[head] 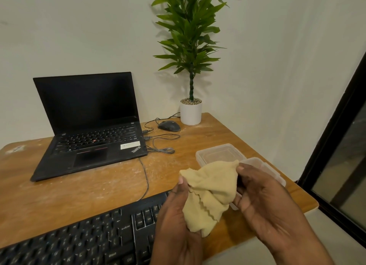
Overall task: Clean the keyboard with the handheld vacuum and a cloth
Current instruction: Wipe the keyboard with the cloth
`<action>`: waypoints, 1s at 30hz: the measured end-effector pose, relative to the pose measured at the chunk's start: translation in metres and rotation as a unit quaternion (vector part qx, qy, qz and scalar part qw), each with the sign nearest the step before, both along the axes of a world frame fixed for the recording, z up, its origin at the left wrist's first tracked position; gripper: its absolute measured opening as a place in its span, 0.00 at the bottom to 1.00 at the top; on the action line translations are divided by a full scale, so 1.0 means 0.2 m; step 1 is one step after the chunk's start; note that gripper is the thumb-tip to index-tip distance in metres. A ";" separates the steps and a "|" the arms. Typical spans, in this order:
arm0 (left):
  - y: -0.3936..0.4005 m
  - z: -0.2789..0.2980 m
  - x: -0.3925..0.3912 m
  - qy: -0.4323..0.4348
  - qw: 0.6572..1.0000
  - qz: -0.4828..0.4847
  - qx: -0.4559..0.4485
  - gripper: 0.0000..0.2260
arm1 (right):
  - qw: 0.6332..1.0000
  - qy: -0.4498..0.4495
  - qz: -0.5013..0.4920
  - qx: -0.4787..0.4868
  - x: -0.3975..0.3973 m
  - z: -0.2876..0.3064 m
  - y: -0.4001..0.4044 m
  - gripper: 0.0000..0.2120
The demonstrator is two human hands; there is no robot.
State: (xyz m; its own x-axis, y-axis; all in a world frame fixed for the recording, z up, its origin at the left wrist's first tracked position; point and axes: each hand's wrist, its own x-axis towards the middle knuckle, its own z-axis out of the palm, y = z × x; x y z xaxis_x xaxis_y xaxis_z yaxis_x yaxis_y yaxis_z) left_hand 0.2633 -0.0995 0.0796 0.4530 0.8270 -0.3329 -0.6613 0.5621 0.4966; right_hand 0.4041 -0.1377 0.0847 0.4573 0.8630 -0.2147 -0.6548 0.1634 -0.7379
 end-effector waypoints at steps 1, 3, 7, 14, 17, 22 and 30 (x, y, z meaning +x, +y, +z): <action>-0.01 0.00 0.00 0.006 1.000 -0.003 0.006 0.26 | 1.000 -0.023 0.009 -0.004 -0.01 -0.01 -0.01 0.17; -0.01 0.02 0.01 0.018 1.000 -0.012 0.021 0.26 | 0.995 -0.094 0.043 -0.008 -0.03 -0.01 -0.04 0.23; 0.02 0.04 0.01 0.072 0.994 -0.046 0.071 0.24 | 0.968 -0.229 0.105 0.013 -0.05 -0.03 -0.07 0.49; 0.04 0.08 0.05 0.082 0.994 -0.049 0.060 0.24 | 0.929 -0.366 0.038 -0.020 -0.03 -0.01 -0.09 0.16; 0.09 0.07 0.06 0.067 0.995 -0.062 0.028 0.24 | 0.958 -0.282 -0.018 -0.055 0.04 -0.02 -0.07 0.12; 0.14 0.01 0.11 0.086 0.993 -0.072 0.018 0.32 | 0.983 -0.173 -0.024 -0.053 0.19 0.00 -0.04 0.16; 0.11 -0.02 0.19 0.006 0.983 -0.171 0.061 0.39 | 0.942 -0.333 0.029 0.021 0.28 0.24 -0.06 0.26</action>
